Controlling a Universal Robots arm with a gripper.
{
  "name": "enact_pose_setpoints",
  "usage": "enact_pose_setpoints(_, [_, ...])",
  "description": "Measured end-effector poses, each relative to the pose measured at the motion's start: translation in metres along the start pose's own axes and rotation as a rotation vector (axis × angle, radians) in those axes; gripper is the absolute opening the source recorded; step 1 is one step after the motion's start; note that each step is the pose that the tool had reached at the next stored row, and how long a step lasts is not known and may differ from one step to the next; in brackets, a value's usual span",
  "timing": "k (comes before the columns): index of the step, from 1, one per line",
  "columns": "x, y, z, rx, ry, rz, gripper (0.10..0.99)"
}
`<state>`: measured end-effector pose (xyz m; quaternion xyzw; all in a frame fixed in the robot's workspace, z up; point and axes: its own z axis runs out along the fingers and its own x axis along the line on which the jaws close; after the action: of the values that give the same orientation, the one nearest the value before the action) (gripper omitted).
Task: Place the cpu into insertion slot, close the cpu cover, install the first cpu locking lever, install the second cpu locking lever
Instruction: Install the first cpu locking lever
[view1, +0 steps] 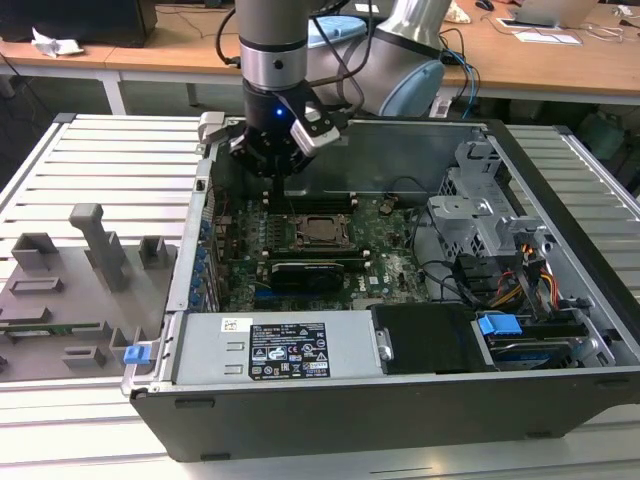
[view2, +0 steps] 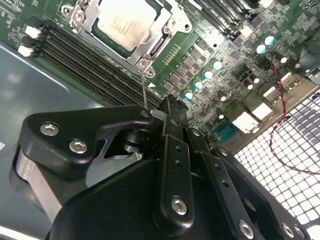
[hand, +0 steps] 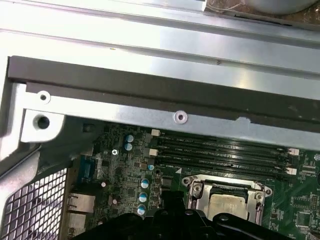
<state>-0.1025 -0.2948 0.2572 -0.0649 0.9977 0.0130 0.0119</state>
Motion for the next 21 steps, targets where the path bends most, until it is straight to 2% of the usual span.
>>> enact_pose_setpoints(2, [-0.0039, 0.0002, 0.0008, 0.000, 0.0009, 0.006, 0.106])
enact_pose_setpoints(5, [-0.0149, 0.0004, 0.0027, 0.000, 0.0039, 0.019, 0.106])
enact_pose_setpoints(15, [-0.0383, -0.0011, 0.0077, 0.000, 0.0109, 0.041, 0.106])
enact_pose_setpoints(19, [-0.0429, -0.0017, 0.0090, 0.001, 0.0108, 0.055, 0.106])
enact_pose_setpoints(20, [-0.0437, -0.0019, 0.0094, -0.001, 0.0105, 0.057, 0.106])
enact_pose_setpoints(21, [-0.0443, -0.0020, 0.0098, -0.010, 0.0098, 0.057, 0.106])
